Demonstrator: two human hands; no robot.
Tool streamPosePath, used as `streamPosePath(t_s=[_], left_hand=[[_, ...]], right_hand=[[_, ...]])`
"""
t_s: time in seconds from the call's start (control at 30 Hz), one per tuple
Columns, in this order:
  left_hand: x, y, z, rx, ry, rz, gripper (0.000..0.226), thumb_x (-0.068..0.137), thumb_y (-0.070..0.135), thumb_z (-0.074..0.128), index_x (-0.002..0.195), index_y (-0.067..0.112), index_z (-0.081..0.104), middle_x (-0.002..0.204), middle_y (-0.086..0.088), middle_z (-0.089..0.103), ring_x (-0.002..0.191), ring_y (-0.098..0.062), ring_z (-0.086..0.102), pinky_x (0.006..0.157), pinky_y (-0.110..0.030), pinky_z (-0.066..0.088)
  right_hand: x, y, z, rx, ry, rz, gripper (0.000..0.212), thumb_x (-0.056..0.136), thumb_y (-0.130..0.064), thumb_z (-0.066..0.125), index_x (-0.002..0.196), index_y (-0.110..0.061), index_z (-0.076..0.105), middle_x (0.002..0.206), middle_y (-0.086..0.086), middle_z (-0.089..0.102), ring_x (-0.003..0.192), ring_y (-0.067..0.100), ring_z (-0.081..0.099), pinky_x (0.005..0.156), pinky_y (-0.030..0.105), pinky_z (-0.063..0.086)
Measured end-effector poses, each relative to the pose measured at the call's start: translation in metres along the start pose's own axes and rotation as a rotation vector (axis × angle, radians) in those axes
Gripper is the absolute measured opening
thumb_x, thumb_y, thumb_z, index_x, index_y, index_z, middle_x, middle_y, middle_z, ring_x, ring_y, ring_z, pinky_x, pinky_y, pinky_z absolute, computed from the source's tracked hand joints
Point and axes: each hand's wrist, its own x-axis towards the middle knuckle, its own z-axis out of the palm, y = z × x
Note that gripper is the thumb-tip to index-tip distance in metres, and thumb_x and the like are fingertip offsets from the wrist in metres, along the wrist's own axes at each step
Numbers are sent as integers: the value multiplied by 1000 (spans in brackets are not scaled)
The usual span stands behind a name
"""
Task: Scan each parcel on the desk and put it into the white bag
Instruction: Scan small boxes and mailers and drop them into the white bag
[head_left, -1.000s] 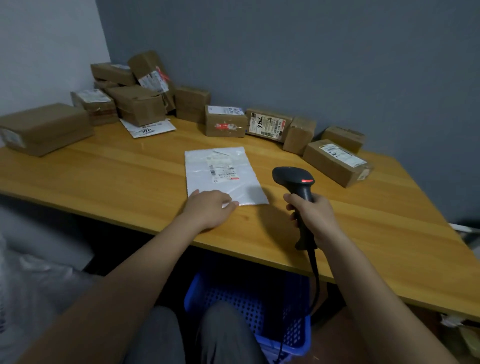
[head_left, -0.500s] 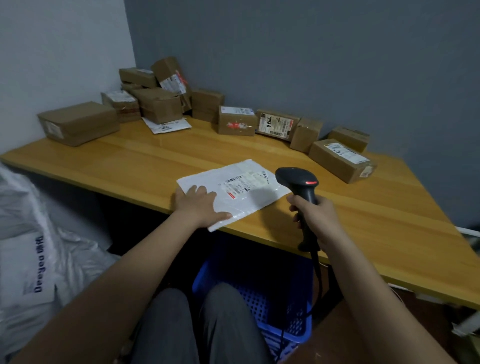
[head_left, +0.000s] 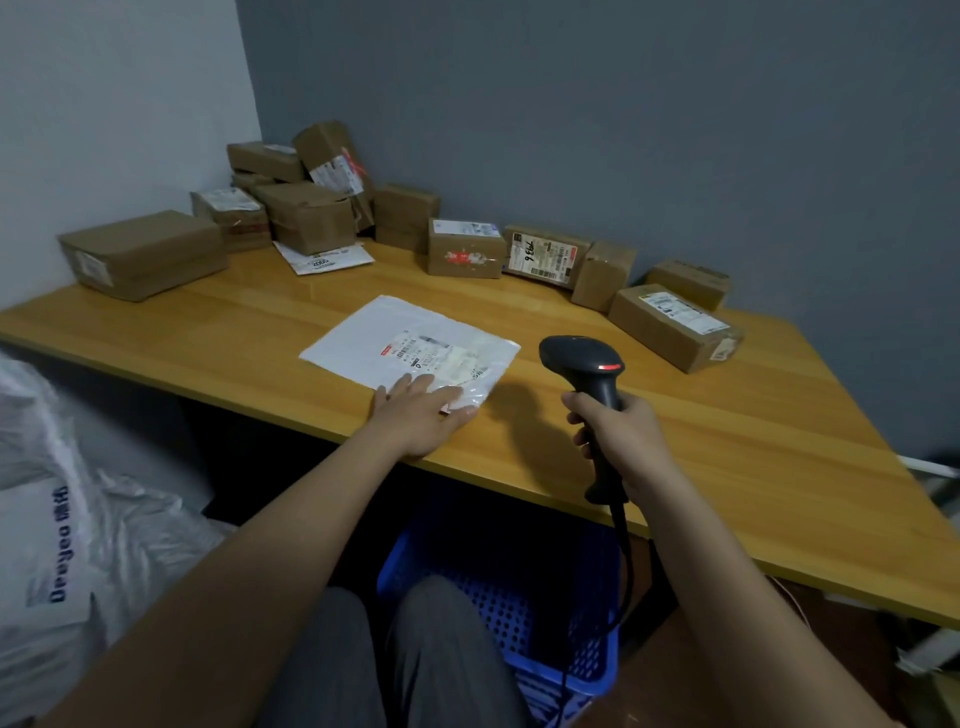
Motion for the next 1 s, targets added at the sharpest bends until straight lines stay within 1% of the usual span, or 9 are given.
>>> streamPosePath(t_s=[0.1,0.17,0.23,0.33,0.5,0.6,0.7,0.77,1.0], left_hand=[[-11,-10,-8,-199,0,84,48,96,64,23,108,34,59,141,7,48,142,-14,27,116,-49,-3],[-17,-21,-13,-318,62,113,39,97,58,34,99,30,62,128,10,57,126,-11,45,117,-43,9],[-19,-29,-10,-348,167,147,33,95,51,47,106,24,62,123,8,58,119,-13,52,109,-37,31],[-18,-29,1,-210,164,134,36,92,50,55,119,26,58,129,8,54,124,-17,47,107,-38,33],[-24,-14,-5,-173,140,65,39,84,57,62,82,20,53,103,0,48,106,-20,44,87,-35,43],[-22,-9,-1,-178,180,6,47,80,60,65,100,19,55,116,-5,53,112,-25,45,89,-38,44],[-22,0,1,-254,150,-77,81,75,57,72,137,16,40,137,-11,47,124,-31,42,95,-41,42],[-23,8,-1,-263,99,-99,86,76,50,75,143,13,34,141,-12,43,124,-31,46,94,-39,43],[-36,9,-13,-785,148,-15,34,88,21,70,119,17,57,111,1,64,86,-14,63,67,-27,48]], right_hand=[[2,4,0,15,3,-14,17,89,-22,68,96,-7,63,85,10,62,63,17,55,55,27,45],[4,7,1,6,13,-14,17,89,-21,68,94,-6,63,83,10,63,60,17,54,54,27,45],[6,9,5,-7,18,-15,16,89,-21,68,93,-6,63,82,10,63,57,16,55,53,28,45],[6,11,12,10,8,-22,13,88,-18,69,89,-7,62,81,11,62,58,17,57,54,29,43],[4,13,13,32,14,-7,11,88,-18,68,92,-10,61,82,8,63,67,19,69,56,29,44],[4,17,12,9,9,11,10,89,-18,68,92,-10,62,82,8,64,69,20,71,56,29,43],[2,21,15,-35,-7,27,8,88,-17,67,89,-12,61,83,8,66,70,22,71,55,29,44],[0,25,16,-55,-4,26,8,88,-17,67,86,-12,61,82,9,66,70,24,69,54,29,44],[-15,26,16,25,89,-50,7,89,-16,67,88,-10,64,77,12,70,67,17,68,48,21,45]])
